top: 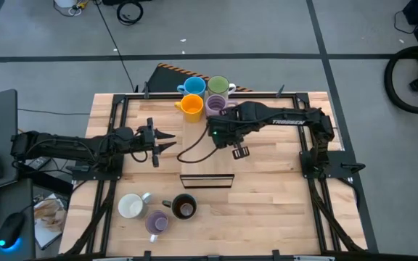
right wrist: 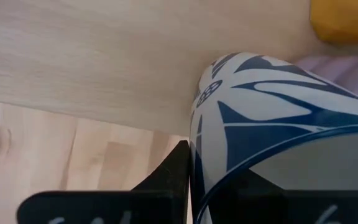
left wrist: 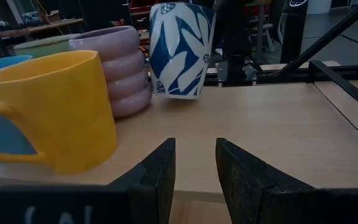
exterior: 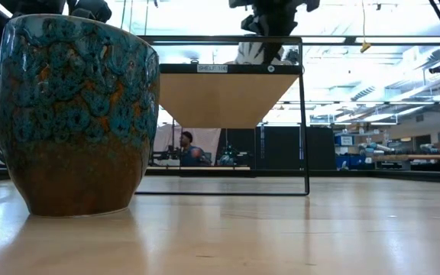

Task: Place coffee mugs
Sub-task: Put the white-blue mug on the shelf

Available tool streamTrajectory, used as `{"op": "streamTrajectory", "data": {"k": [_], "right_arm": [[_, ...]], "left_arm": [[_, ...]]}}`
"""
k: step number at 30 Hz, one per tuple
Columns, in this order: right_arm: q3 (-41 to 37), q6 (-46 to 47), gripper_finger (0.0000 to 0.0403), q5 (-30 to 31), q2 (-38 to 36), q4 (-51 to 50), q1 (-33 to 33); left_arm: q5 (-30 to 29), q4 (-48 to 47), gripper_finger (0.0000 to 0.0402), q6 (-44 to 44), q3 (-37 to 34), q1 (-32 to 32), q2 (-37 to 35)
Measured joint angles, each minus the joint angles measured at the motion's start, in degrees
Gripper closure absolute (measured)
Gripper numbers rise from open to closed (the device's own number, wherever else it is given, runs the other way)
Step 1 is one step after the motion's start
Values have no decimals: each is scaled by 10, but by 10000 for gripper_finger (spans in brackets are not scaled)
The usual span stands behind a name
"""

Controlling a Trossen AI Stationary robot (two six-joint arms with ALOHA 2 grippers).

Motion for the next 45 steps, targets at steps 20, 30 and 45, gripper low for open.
{"op": "streamTrajectory", "data": {"k": [20, 30, 45], "right_arm": [[0, -16, 338, -29, 0, 28, -7], [-1, -16, 286, 12, -1, 41, -4], [-1, 61, 200, 62, -1, 55, 11]], "left_arm": [[0, -3, 281, -2, 0, 0, 0], [0, -4, 281, -2, 0, 0, 0], [0, -4, 281, -2, 0, 0, 0]]}}
